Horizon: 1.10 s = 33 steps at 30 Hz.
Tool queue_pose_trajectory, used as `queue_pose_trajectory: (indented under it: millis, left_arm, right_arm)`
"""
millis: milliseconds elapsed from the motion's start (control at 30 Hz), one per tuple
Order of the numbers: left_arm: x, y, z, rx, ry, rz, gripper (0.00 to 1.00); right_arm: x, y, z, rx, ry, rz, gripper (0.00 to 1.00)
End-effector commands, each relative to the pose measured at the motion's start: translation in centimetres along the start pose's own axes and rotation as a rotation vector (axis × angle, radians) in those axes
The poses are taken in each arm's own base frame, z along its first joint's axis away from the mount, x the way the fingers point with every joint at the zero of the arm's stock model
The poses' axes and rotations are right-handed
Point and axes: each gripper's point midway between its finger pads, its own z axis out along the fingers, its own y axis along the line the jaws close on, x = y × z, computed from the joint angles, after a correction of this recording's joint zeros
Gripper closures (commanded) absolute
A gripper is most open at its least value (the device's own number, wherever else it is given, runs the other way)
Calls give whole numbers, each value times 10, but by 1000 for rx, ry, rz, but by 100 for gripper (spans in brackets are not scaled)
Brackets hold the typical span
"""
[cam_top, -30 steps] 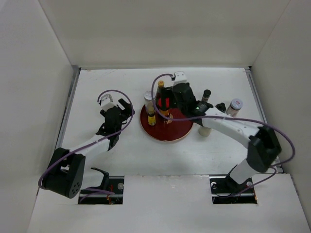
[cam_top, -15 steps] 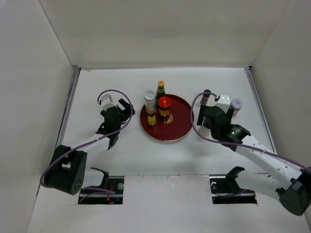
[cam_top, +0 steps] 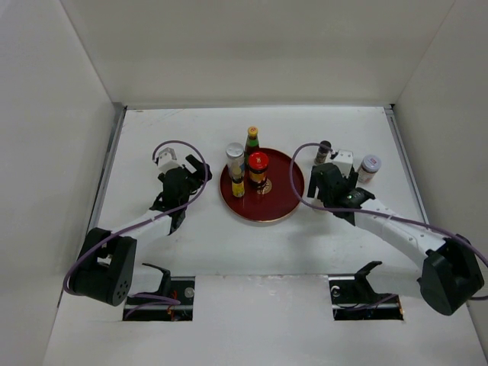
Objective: Organize the condiment bottles
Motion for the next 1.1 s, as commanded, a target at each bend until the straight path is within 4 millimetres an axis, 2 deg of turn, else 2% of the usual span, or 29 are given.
queue_pose_trajectory:
  millis: [0, 167, 267, 367, 467, 567, 667, 767, 867, 1067]
  left_arm:
    - [-11, -10, 2, 40, -34, -29, 13]
    - [-10, -12, 2, 53, -27, -32, 13]
    - [-10, -13, 2, 57, -27, -34, 13]
    - [-11, -12, 2, 56, -28, -34, 13]
    - [-11, -12, 2, 55, -29, -36, 13]
    - [-11, -11, 2, 52, -31, -37, 14]
    - [-13, -9, 1, 48, -36, -39, 14]
    - [-14, -8, 1, 47, -40, -42, 14]
    - [-15, -8, 1, 46, -41, -42, 14]
    - [-15, -5, 1, 43, -42, -50, 14]
  right_arm:
    - [-33, 15, 8, -38, -92, 80, 11]
    - [-50, 10, 6, -14, -180, 88, 31]
    - [-64, 13, -13, -33, -234, 82, 36]
    - [-82, 25, -38, -109, -278, 86, 38]
    - [-95, 53, -65, -218, -305, 89, 39]
    - [-100, 97, -84, -345, -302, 79, 39]
    - [-95, 143, -93, -442, -288, 62, 38]
    - [-87, 182, -96, -510, -271, 33, 38]
    - [-79, 209, -94, -547, -254, 15, 36]
    - [-48, 241, -79, -561, -200, -54, 34]
